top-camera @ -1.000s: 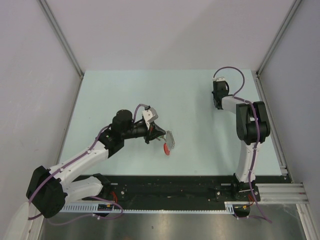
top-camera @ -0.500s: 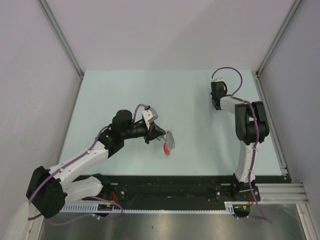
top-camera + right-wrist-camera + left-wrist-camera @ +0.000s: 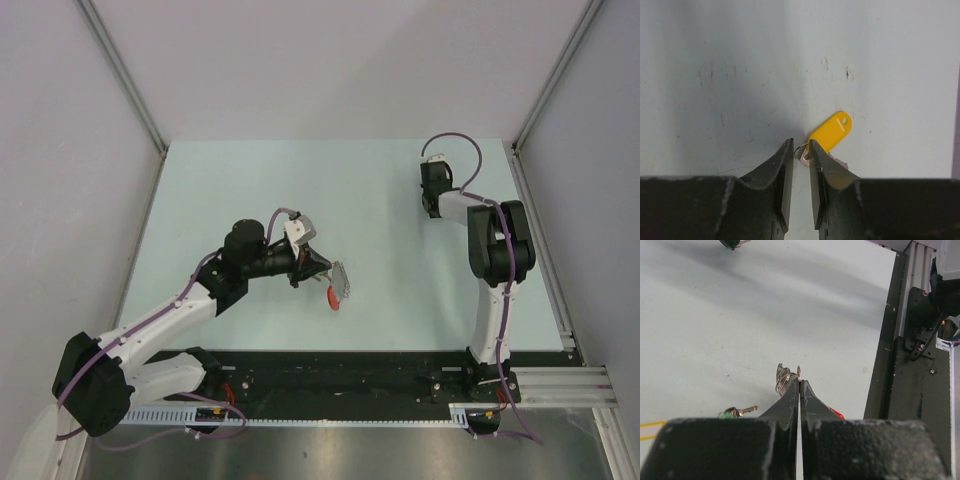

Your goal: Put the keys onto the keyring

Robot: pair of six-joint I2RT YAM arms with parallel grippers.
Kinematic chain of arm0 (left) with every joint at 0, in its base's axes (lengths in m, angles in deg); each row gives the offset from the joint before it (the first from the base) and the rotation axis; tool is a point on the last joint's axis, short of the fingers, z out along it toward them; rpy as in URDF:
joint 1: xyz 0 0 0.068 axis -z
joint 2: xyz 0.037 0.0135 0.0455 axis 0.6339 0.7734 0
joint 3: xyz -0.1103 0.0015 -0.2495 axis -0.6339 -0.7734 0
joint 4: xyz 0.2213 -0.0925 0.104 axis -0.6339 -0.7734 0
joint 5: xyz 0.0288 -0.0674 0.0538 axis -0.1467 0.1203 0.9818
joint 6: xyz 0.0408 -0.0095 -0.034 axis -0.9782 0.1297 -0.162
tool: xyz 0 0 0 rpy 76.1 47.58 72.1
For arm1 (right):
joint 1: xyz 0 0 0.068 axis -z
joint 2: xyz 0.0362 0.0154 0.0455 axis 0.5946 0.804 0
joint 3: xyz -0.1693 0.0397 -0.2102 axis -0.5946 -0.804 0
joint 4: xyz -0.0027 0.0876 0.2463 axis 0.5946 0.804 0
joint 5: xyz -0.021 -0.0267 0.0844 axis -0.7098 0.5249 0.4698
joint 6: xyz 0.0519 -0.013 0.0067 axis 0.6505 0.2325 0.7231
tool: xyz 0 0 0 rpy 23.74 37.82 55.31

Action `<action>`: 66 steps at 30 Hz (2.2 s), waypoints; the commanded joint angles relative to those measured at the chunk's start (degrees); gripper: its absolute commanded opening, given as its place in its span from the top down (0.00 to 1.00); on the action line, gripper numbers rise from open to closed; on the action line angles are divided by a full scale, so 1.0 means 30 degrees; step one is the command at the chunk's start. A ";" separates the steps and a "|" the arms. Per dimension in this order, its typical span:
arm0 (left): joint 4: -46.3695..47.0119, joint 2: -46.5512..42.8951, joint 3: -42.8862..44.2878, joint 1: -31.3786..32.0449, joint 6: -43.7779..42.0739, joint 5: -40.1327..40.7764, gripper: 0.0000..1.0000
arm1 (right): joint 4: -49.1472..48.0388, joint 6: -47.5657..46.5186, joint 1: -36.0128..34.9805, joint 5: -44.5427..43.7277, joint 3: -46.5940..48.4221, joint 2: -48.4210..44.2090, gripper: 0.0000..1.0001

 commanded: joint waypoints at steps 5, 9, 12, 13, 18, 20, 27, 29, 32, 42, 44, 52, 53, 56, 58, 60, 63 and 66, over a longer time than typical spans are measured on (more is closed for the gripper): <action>0.0358 -0.0481 0.0952 -0.0122 -0.0203 -0.0387 1.00 | 0.0715 -0.0322 -0.0137 -0.0367 0.0955 0.0889 0.82; 0.0357 -0.0510 0.0981 -0.0122 -0.0203 -0.0416 1.00 | 0.0892 -0.0322 -0.0079 -0.0340 0.1072 0.0978 0.94; 0.0357 -0.0510 0.0981 -0.0122 -0.0204 -0.0503 1.00 | 0.1214 -0.0176 0.0067 0.0041 0.1072 0.0891 1.00; 0.0357 -0.0510 0.0981 -0.0122 -0.0203 -0.0475 1.00 | 0.1476 0.0028 0.0097 0.0187 0.1072 0.0832 1.00; 0.0387 -0.0714 0.0981 -0.0122 -0.0145 -0.0504 1.00 | 0.2677 0.0614 -0.0049 0.1123 0.1043 0.0130 1.00; 0.0387 -0.0832 0.0981 -0.0122 -0.0116 -0.0504 1.00 | 0.3555 0.1023 -0.0107 0.1738 0.1043 -0.0250 1.00; 0.0328 -0.1535 0.0893 -0.0122 -0.0115 -0.0563 1.00 | 0.4965 0.2226 -0.0809 0.6271 -0.0740 -0.3730 1.00; 0.0125 -0.1799 0.0893 -0.0122 -0.0261 -0.0476 1.00 | 0.4936 0.2518 -0.0986 0.7536 -0.2057 -0.4672 1.00; -0.0520 -0.2208 0.1010 -0.0122 -0.0729 -0.0212 1.00 | 0.4673 0.3192 -0.1541 0.9820 -0.4073 -0.6429 1.00; -0.3303 -0.3700 0.1216 -0.0093 -0.2195 0.0579 1.00 | 0.2828 0.5507 -0.5553 1.3401 -0.9293 -1.0183 1.00; -0.3977 -0.4083 0.1070 -0.0064 -0.2225 0.0726 1.00 | 0.2271 0.6061 -0.6372 1.3372 -0.9940 -1.0417 1.00; -0.5209 -0.7098 -0.1449 -0.0064 -0.1785 0.1692 0.99 | -0.0073 0.8026 -0.7725 1.2728 -1.3190 -1.2583 1.00; -0.5180 -0.7247 -0.1509 -0.0064 -0.1785 0.1838 1.00 | -0.0220 0.8173 -0.7783 1.2728 -1.3398 -1.2818 1.00; -0.4946 -0.7250 -0.1480 -0.0093 -0.1902 0.1957 1.00 | -0.0397 0.8438 -0.7989 1.2378 -1.3605 -1.3435 1.00; -0.4916 -0.6899 -0.1217 -0.0093 -0.1932 0.1870 0.99 | -0.0309 0.8467 -0.8134 1.2143 -1.3634 -1.3523 0.99; -0.5003 -0.6372 -0.1041 -0.0093 -0.1786 0.1665 1.00 | -0.0105 0.8438 -0.8281 1.1617 -1.3605 -1.3611 0.91; -0.4714 -0.6077 -0.1156 -0.0093 -0.1232 0.1344 1.00 | 0.0217 0.8292 -0.8808 1.0621 -1.3605 -1.4108 0.82; -0.4127 -0.6135 -0.1421 -0.0093 -0.0819 0.1079 1.00 | 0.0684 0.8146 -0.9539 0.9567 -1.3431 -1.4724 0.71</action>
